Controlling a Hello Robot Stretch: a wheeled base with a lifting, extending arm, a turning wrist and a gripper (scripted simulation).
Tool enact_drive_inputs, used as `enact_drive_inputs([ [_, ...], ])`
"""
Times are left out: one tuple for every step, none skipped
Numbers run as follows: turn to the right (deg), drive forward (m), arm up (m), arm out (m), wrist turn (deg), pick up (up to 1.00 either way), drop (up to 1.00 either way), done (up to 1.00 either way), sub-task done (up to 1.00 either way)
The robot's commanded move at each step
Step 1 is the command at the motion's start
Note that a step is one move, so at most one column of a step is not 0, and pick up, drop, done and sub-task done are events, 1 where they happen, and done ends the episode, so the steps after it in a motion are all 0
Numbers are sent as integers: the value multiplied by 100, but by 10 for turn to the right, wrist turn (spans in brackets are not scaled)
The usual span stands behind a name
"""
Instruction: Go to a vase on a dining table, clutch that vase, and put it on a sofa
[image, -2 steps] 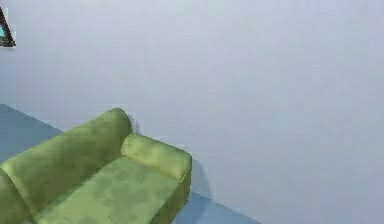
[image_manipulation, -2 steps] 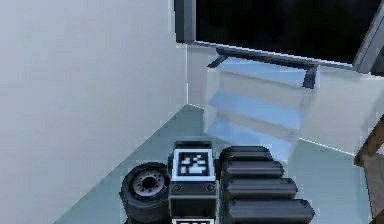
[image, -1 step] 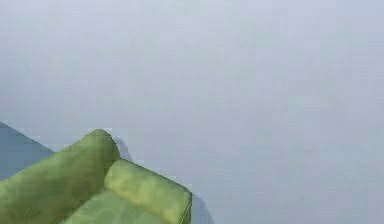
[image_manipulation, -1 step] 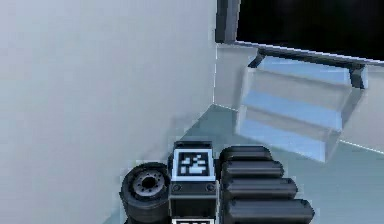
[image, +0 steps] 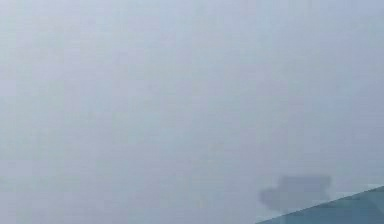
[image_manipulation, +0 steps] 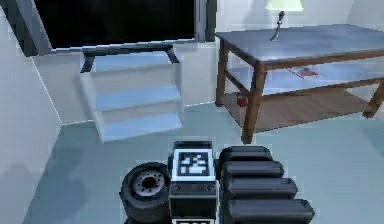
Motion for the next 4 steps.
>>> enact_drive_inputs([
  [450, 0, 0, 0, 0, 0, 0, 0, 0],
  [450, 0, 0, 0, 0, 0, 0, 0, 0],
  [240, 0, 0, 0, 0, 0, 0, 0, 0],
  [450, 0, 0, 0, 0, 0, 0, 0, 0],
])
